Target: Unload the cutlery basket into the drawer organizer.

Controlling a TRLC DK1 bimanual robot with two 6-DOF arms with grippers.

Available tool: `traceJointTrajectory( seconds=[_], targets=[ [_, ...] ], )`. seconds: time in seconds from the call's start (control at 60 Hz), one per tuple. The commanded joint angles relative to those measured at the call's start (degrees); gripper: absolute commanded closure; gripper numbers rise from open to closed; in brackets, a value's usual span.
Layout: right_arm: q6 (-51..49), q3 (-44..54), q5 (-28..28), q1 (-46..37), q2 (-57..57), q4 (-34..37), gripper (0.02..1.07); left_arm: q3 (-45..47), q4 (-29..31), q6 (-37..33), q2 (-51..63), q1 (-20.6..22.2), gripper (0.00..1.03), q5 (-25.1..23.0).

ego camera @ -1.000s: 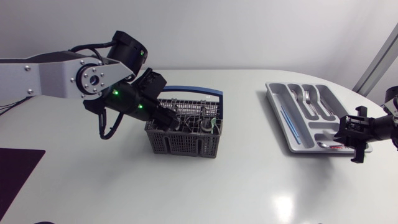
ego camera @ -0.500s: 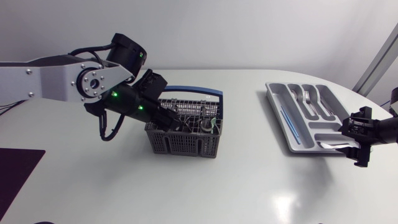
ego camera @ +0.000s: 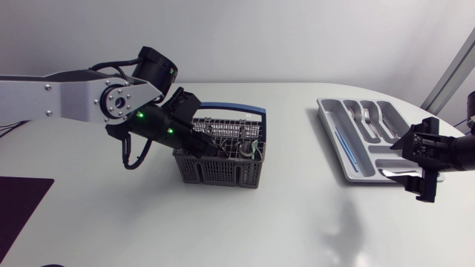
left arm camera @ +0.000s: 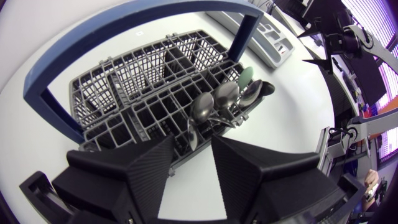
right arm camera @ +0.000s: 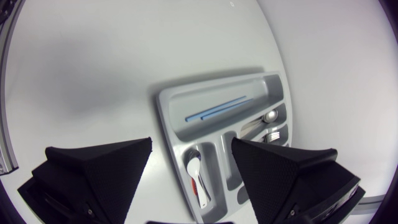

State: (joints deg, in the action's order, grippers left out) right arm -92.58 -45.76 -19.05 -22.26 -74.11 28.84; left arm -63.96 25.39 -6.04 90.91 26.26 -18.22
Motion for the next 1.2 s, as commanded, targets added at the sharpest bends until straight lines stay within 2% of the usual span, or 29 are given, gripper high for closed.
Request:
traceJointTrajectory(
  seconds=[0.0, 0.183, 0.583, 0.85, 1.183],
  targets=[
    [3.6, 1.4, -0.6, 2.7, 2.7, 2.4, 0.12, -1.1, -0.3, 0.6, 1.5, -0.5, 0.61, -1.2],
    [11.7, 1.1, -1.2, 10.0, 6.7, 6.5, 0.12, -1.3, -0.3, 0.7, 1.6, -0.9, 0.64, -2.3],
    [30.2, 1.1, -1.2, 27.8, 10.9, 7.4, 0.11, -1.9, -0.3, 1.0, 2.7, -1.3, 0.70, -4.2],
    [42.0, 0.1, -1.1, 37.7, 11.5, 5.1, 0.11, -2.0, -0.3, 1.1, 3.1, -1.7, 0.75, -4.6],
    [56.3, -2.4, -2.7, 46.7, 9.1, 1.1, 0.11, -2.0, -0.3, 1.0, 3.3, -1.8, 0.75, -4.6]
  ],
)
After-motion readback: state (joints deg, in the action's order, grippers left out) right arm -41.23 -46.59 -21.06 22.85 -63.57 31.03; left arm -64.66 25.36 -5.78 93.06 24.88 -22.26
